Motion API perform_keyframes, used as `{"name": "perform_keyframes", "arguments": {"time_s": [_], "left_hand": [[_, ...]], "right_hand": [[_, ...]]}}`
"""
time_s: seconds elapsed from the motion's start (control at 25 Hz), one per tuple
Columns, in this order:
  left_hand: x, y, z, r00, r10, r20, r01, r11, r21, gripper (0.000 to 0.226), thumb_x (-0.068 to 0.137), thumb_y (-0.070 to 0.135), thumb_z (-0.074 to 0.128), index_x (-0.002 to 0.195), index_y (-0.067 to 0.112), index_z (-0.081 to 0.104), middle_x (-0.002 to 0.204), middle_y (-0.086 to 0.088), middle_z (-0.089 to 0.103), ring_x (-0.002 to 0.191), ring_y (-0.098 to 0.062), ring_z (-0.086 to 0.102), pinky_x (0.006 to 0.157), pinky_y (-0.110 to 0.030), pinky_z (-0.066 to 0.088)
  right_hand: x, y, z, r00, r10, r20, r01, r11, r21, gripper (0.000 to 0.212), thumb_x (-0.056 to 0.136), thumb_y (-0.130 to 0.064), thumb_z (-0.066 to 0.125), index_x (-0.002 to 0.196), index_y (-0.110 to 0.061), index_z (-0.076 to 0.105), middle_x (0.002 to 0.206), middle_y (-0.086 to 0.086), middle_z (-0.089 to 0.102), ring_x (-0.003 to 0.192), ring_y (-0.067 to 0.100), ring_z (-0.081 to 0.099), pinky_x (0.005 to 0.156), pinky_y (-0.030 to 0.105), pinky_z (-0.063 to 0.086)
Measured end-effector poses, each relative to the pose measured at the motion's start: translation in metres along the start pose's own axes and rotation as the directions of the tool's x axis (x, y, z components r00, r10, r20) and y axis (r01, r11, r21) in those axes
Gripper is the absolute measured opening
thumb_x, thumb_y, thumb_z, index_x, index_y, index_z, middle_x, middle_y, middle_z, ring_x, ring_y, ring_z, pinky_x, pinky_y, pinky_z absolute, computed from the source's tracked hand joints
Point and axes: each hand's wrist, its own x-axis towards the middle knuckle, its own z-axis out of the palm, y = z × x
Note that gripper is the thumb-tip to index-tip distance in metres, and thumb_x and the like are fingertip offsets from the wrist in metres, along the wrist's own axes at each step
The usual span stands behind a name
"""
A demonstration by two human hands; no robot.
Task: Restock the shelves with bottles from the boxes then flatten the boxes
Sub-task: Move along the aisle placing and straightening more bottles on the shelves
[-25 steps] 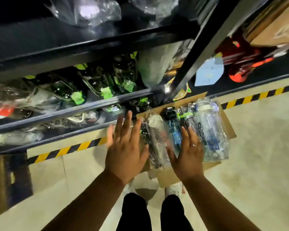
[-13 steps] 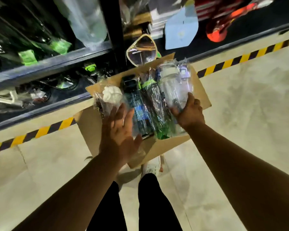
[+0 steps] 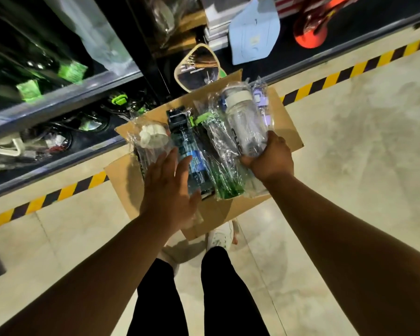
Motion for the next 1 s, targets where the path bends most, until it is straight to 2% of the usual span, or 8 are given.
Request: {"name": "perform_keyframes", "arguments": {"time_s": [0.24, 0.4, 0.56, 0.64, 0.72, 0.8, 0.88, 1.0], "left_hand": [[-0.001, 0.003, 0.008, 0.993, 0.066, -0.099, -0.078, 0.990, -0.121, 0.071, 0.085, 0.050, 0.047, 0.141, 0.007, 0.053, 0.152, -0.023, 0.042, 0.143, -0.044, 0.034, 0.116, -0.057, 0.030], [-0.001, -0.003, 0.003, 0.999, -0.021, -0.041, 0.003, 0.921, -0.390, 0.067, 0.090, 0.055, 0.045, 0.136, 0.007, 0.053, 0.139, -0.017, 0.054, 0.130, -0.032, 0.050, 0.110, -0.041, 0.040], [-0.002, -0.009, -0.025, 0.912, -0.281, 0.301, 0.382, 0.308, -0.871, 0.053, 0.085, 0.066, 0.056, 0.125, 0.031, 0.056, 0.129, 0.000, 0.062, 0.121, -0.024, 0.057, 0.108, -0.035, 0.042], [-0.008, -0.030, -0.030, 0.894, -0.234, 0.381, 0.400, 0.036, -0.916, 0.073, 0.073, 0.070, 0.064, 0.131, 0.026, 0.057, 0.130, -0.006, 0.064, 0.123, -0.035, 0.059, 0.106, -0.051, 0.046], [-0.019, -0.057, -0.032, 0.901, -0.224, 0.372, 0.361, -0.090, -0.928, 0.073, 0.077, 0.057, 0.072, 0.134, 0.015, 0.057, 0.130, -0.015, 0.065, 0.115, -0.039, 0.064, 0.093, -0.049, 0.055], [-0.030, -0.082, -0.033, 0.847, -0.337, 0.411, 0.418, -0.055, -0.907, 0.045, 0.082, 0.043, 0.074, 0.120, 0.022, 0.064, 0.121, -0.007, 0.069, 0.103, -0.032, 0.068, 0.075, -0.036, 0.058], [-0.043, -0.110, -0.030, 0.797, -0.412, 0.441, 0.476, -0.021, -0.879, 0.030, 0.087, 0.037, 0.073, 0.114, 0.028, 0.066, 0.107, 0.002, 0.074, 0.099, -0.027, 0.070, 0.077, -0.037, 0.057], [-0.057, -0.147, -0.024, 0.779, -0.459, 0.427, 0.498, 0.040, -0.866, 0.036, 0.092, 0.034, 0.068, 0.125, 0.021, 0.064, 0.096, -0.003, 0.074, 0.080, -0.021, 0.068, 0.065, -0.029, 0.052]], "right_hand": [[-0.024, -0.001, -0.010, 0.999, 0.040, 0.007, -0.040, 0.938, 0.344, 0.057, 0.064, -0.044, 0.084, 0.106, -0.018, 0.055, 0.105, 0.004, 0.064, 0.090, 0.028, 0.066, 0.074, 0.036, 0.058], [-0.049, -0.026, -0.006, 0.992, 0.050, 0.118, -0.116, 0.746, 0.656, 0.075, 0.058, -0.044, 0.086, 0.119, -0.014, 0.056, 0.121, 0.004, 0.064, 0.104, 0.027, 0.066, 0.074, 0.037, 0.062], [-0.091, -0.066, 0.000, 0.966, -0.097, 0.238, -0.132, 0.607, 0.783, 0.057, 0.075, -0.024, 0.085, 0.121, -0.007, 0.056, 0.105, -0.005, 0.071, 0.096, 0.016, 0.068, 0.072, 0.023, 0.059], [-0.120, -0.091, 0.010, 0.901, -0.232, 0.367, -0.184, 0.562, 0.807, 0.033, 0.085, -0.016, 0.075, 0.112, -0.011, 0.057, 0.082, -0.015, 0.070, 0.081, 0.008, 0.068, 0.070, 0.020, 0.056], [-0.145, -0.113, 0.026, 0.822, -0.340, 0.457, -0.233, 0.531, 0.814, 0.036, 0.088, -0.030, 0.069, 0.119, -0.014, 0.059, 0.093, -0.011, 0.069, 0.091, 0.008, 0.066, 0.080, 0.024, 0.055], [-0.155, -0.122, 0.047, 0.779, -0.365, 0.509, -0.264, 0.545, 0.796, 0.048, 0.089, -0.044, 0.055, 0.128, -0.017, 0.058, 0.114, -0.007, 0.065, 0.106, 0.008, 0.062, 0.089, 0.027, 0.052], [-0.153, -0.130, 0.067, 0.832, -0.286, 0.475, -0.133, 0.728, 0.672, 0.060, 0.088, -0.059, 0.048, 0.133, -0.019, 0.054, 0.134, 0.004, 0.056, 0.122, 0.020, 0.054, 0.104, 0.044, 0.046], [-0.136, -0.143, 0.087, 0.950, -0.073, 0.304, 0.079, 0.997, -0.008, 0.091, 0.082, -0.068, 0.059, 0.152, -0.022, 0.023, 0.155, 0.012, 0.026, 0.140, 0.038, 0.028, 0.112, 0.052, 0.029]]}}
